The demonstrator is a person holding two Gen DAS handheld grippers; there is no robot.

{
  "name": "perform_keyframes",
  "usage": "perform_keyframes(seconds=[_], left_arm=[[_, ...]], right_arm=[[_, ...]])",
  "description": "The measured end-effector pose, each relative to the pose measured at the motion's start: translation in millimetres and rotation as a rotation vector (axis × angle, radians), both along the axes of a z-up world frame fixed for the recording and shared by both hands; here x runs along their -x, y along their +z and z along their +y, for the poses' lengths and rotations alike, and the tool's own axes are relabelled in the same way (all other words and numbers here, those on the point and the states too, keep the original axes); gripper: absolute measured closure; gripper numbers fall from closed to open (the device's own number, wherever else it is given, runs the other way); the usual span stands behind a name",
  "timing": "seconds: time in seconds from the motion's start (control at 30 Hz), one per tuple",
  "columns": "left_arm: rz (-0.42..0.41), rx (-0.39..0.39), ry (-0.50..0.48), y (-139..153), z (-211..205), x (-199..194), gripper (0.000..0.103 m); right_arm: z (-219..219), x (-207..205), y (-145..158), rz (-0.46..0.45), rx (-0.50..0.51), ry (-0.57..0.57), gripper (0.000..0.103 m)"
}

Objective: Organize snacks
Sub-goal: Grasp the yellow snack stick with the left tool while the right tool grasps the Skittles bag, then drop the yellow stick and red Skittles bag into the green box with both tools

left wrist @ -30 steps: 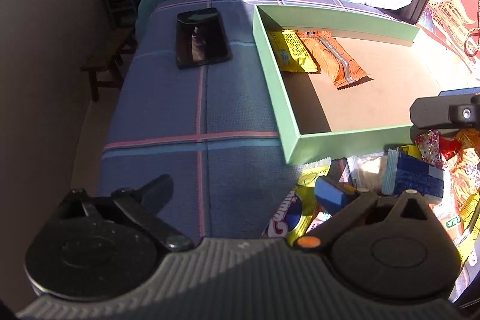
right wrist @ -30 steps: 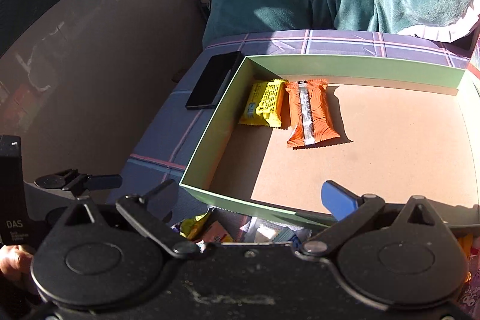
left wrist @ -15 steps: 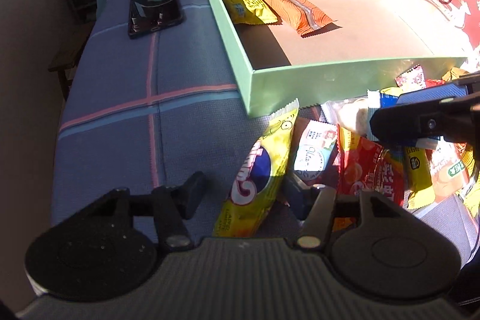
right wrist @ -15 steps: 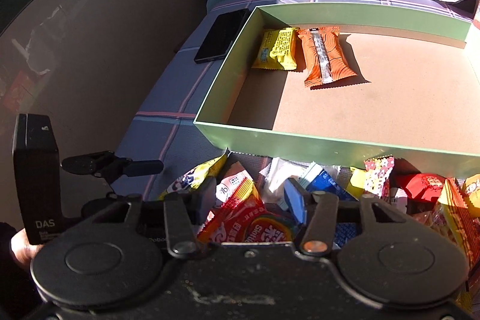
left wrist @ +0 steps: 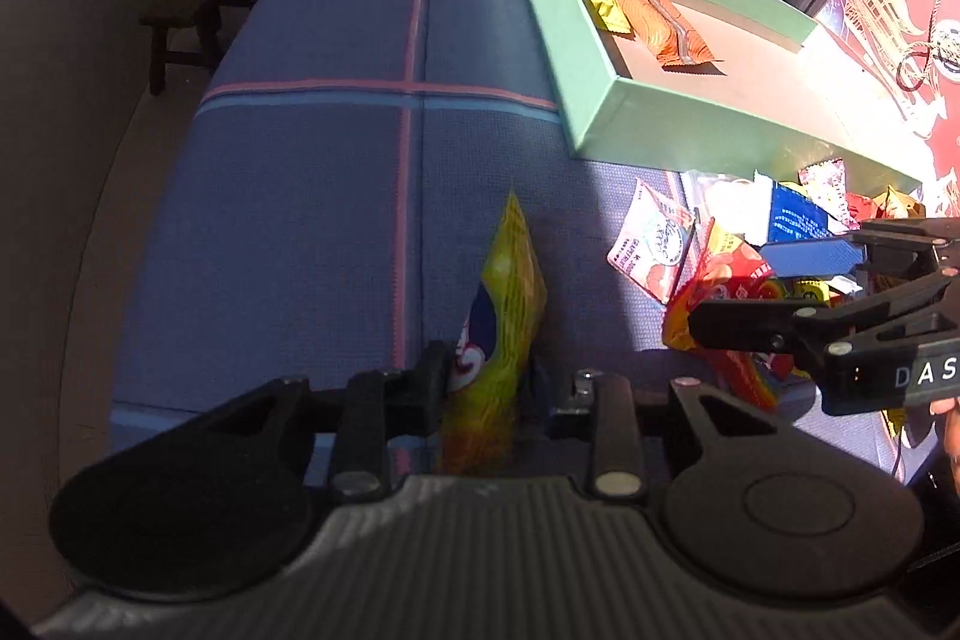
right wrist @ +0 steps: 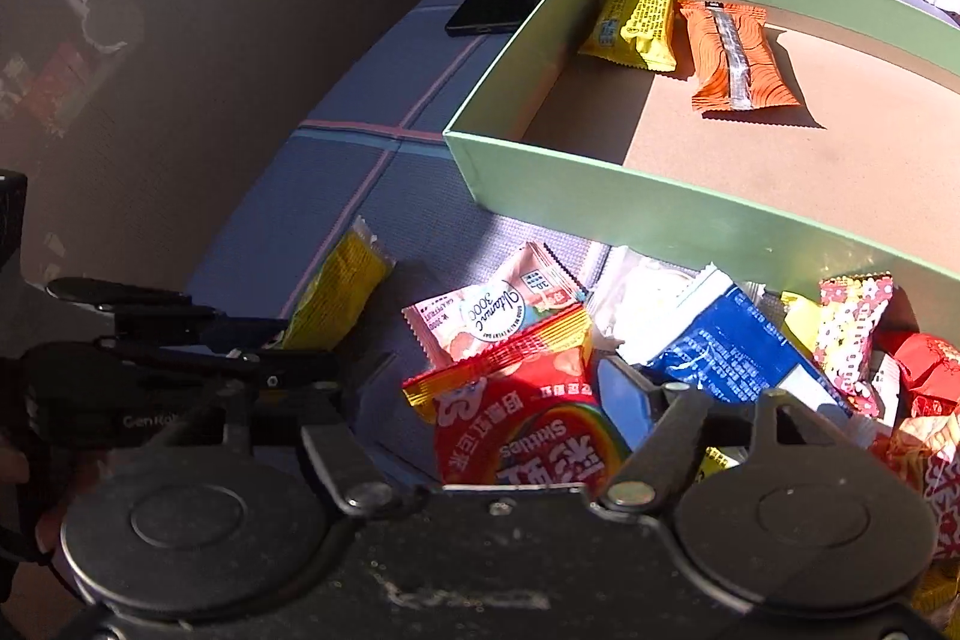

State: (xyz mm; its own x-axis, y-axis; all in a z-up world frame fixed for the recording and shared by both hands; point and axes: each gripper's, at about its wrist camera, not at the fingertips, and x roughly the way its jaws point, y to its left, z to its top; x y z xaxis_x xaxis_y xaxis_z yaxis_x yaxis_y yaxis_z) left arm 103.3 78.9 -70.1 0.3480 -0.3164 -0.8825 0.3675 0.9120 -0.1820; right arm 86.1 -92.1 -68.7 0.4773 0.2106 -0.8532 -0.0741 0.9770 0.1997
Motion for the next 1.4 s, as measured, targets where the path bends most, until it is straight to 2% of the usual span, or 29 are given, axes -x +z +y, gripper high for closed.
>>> perform_keyframes(seconds=[0.07, 0.1, 0.23, 0.4, 0.5, 0.53, 0.6, 0.63, 0.67, 0.7, 0.83, 1.07, 1.23, 1.4], left_arm=[[-0.017, -0.03, 0.026, 0.2, 3.2, -3.5, 0.048], [-0.023, -0.048, 0.029, -0.2, 3.3, -4.0, 0.043], [-0.036, -0.086, 0.004, -0.9, -1.7, -2.7, 0.039], [-0.063, -0.149, -0.003, -4.5, -12.9, -8.9, 0.03], [-0.08, -0.156, 0.003, -6.0, -16.8, -13.1, 0.026], [-0.083, -0.15, 0.005, -5.8, -16.9, -13.2, 0.029], [-0.107, -0.143, -0.008, -3.1, -19.0, -9.1, 0.05], [-0.114, -0.144, -0.018, -0.9, -20.9, -6.4, 0.073], [-0.111, -0.145, -0.019, 0.6, -22.3, -4.2, 0.083], [-0.11, -0.152, -0.012, 1.4, -23.4, -2.3, 0.087], [-0.089, -0.14, 0.022, 5.2, -20.0, 5.0, 0.089], [-0.065, -0.091, 0.021, 13.6, -20.4, 21.9, 0.089], [-0.092, -0.082, 0.01, 29.0, -29.3, 28.9, 0.089], [-0.137, -0.047, 0.0, 59.6, -44.0, 14.0, 0.089]], right_arm=[[6.3, 4.2, -4.1, 0.003, 0.023, 0.018, 0.023], [8.7, 5.8, -6.7, 0.013, 0.027, 0.024, 0.023], [15.7, 8.2, -15.9, 0.024, 0.075, 0.031, 0.023], [18.5, 5.3, -19.2, 0.026, 0.08, 0.01, 0.023], [22.5, 4.6, -23.1, 0.032, 0.107, 0.015, 0.028], [24.1, 7.0, -23.3, 0.02, 0.127, 0.019, 0.032], [24.6, 9.9, -22.8, 0.006, 0.151, 0.026, 0.04], [23.3, 11.6, -22.2, 0.001, 0.153, 0.025, 0.046], [21.3, 13.3, -20.9, -0.002, 0.147, 0.023, 0.048], [19.8, 13.7, -20.2, -0.002, 0.139, 0.02, 0.051], [7.7, 14.8, -13.7, 0.008, 0.053, -0.019, 0.056], [-5.7, 24.3, -0.3, -0.016, -0.008, -0.045, 0.057], [-15.2, 31.6, 8.4, -0.026, -0.061, -0.073, 0.057], [-38.7, 29.2, 38.2, -0.094, -0.124, -0.131, 0.057]])
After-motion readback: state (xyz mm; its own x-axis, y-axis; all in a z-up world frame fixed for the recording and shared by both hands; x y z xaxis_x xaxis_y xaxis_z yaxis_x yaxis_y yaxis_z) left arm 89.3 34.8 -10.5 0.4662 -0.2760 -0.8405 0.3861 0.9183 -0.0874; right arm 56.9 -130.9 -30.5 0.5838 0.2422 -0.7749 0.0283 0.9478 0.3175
